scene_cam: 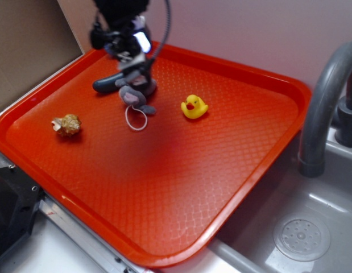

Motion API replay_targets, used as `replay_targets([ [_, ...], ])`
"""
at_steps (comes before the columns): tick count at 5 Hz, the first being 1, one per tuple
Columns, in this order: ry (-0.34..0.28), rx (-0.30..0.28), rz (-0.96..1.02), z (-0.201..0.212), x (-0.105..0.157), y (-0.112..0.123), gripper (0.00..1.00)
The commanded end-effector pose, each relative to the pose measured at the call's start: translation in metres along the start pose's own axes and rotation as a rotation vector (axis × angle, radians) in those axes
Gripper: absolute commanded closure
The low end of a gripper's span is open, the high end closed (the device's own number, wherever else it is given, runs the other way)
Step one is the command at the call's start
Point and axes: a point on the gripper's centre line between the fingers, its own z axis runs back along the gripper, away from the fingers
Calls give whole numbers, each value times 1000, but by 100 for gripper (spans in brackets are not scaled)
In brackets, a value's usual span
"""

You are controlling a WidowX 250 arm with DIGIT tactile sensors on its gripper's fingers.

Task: Grab the yellow duck.

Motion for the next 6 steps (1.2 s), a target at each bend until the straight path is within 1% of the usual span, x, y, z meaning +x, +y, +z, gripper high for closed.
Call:
replay_targets([
  [1, 12, -84, -108, -41, 34, -2, 0],
  [2, 33, -131, -164, -57, 38, -10, 0],
  [3, 34, -157, -218, -62, 41, -23, 0],
  [4, 49, -152, -239, -63, 43, -32, 0],
  [5, 51, -136, -212, -65, 42, -32, 43],
  [6, 62, -116, -193, -65, 41, -29, 100],
])
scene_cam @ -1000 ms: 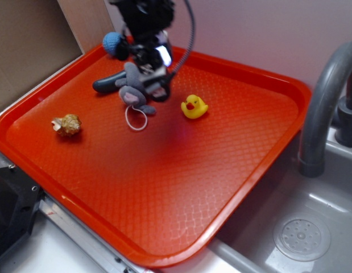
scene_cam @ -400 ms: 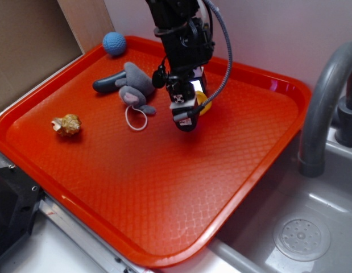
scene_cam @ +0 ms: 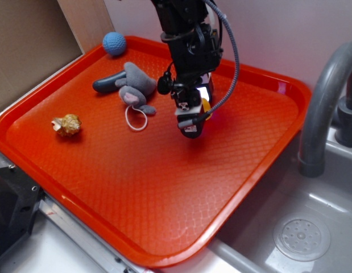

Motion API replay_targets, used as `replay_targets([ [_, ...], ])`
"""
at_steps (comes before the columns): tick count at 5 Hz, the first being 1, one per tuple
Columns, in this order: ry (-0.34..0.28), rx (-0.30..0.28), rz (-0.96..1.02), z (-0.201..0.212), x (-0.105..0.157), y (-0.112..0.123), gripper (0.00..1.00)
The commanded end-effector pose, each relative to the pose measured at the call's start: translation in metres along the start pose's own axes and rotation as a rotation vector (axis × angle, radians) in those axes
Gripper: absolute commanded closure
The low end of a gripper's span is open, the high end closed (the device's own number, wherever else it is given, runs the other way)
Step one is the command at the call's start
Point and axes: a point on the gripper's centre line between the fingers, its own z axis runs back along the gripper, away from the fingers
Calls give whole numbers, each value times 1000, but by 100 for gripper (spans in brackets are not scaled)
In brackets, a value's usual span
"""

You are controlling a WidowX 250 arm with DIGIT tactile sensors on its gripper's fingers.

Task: Grab the yellow duck.

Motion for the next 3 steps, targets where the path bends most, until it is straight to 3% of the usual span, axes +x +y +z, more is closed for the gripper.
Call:
replay_targets([
  [1, 15, 79, 28, 13, 2, -4, 100],
  [2, 35, 158, 162, 55, -14, -4, 100],
  [3, 135, 160, 387, 108, -37, -11, 100],
])
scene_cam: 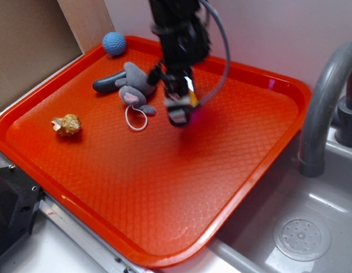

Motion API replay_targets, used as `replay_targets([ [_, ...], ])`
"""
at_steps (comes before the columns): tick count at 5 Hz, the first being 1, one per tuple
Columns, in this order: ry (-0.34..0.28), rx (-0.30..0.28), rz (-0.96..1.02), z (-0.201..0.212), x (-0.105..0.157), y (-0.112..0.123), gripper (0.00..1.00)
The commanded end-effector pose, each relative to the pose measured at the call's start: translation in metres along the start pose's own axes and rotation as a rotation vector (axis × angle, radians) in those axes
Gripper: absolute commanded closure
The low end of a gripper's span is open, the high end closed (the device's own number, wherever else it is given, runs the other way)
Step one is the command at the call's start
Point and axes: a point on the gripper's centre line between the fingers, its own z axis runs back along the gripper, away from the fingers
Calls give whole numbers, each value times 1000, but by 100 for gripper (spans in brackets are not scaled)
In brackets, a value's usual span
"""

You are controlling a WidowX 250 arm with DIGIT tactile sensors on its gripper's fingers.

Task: Grab the yellow duck.

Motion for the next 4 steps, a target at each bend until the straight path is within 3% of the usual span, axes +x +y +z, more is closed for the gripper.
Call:
replay_targets([
  [1, 101, 85, 374, 106, -47, -11, 100],
  [2, 69, 87, 573, 139, -72, -26, 100],
  [3, -1, 90, 652, 166, -89, -36, 100],
  [4, -52, 48, 617, 170, -93, -32, 100],
])
